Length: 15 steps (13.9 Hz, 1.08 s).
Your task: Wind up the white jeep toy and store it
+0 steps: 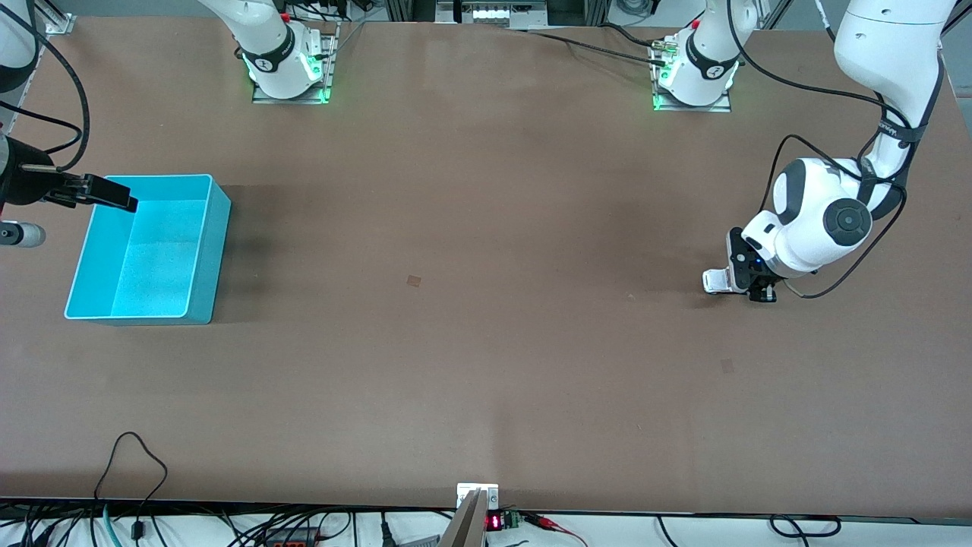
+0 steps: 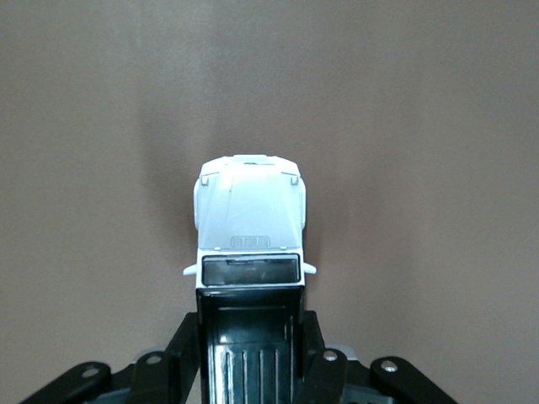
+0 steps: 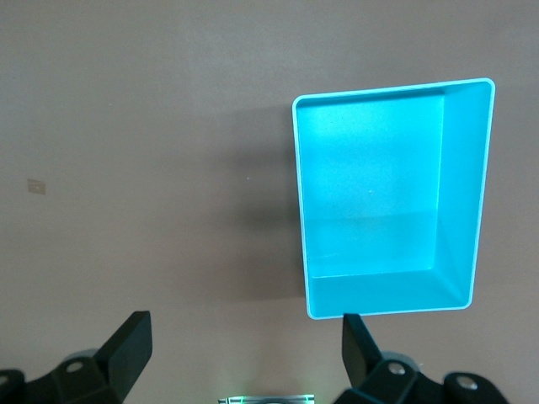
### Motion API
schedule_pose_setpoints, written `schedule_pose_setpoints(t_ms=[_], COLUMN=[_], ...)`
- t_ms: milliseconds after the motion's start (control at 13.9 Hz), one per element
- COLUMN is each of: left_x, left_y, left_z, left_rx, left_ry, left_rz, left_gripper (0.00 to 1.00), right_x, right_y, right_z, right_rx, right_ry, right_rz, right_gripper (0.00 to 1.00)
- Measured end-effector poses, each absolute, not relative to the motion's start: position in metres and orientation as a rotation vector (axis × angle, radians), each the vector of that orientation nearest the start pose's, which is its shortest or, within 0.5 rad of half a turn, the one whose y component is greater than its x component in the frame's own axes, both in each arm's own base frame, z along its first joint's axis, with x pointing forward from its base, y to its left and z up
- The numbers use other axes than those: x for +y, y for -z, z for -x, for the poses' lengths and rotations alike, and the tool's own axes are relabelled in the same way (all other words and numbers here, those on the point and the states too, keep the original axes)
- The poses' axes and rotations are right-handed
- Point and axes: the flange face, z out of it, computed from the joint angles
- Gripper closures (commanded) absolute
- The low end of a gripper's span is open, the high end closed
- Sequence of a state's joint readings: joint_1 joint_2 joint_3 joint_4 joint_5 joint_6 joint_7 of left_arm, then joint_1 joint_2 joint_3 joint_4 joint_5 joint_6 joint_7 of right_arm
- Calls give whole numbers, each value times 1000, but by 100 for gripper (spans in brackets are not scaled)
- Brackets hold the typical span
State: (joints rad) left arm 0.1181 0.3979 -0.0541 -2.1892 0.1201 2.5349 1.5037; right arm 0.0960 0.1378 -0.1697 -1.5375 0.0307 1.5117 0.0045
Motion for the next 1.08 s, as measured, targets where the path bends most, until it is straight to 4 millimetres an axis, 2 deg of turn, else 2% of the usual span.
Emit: schedule_pose_setpoints(t_ms=[144, 720, 1080], left_x=[34, 37, 37], left_y=[-199, -197, -197], left_z=[-553, -552, -552], left_rx=[2176, 2107, 2147], left_ry=[-102, -107, -144], left_rz=[2266, 2332, 2255], left_gripper=[78, 80, 82], right_x=[-33, -33, -33], right_y=[-558, -558, -558], right_z=[-584, -584, -584], right_rx=[123, 123, 123], right_ry=[-252, -252, -252], right_rz=[3116, 3116, 3116], right_gripper=[0, 0, 0])
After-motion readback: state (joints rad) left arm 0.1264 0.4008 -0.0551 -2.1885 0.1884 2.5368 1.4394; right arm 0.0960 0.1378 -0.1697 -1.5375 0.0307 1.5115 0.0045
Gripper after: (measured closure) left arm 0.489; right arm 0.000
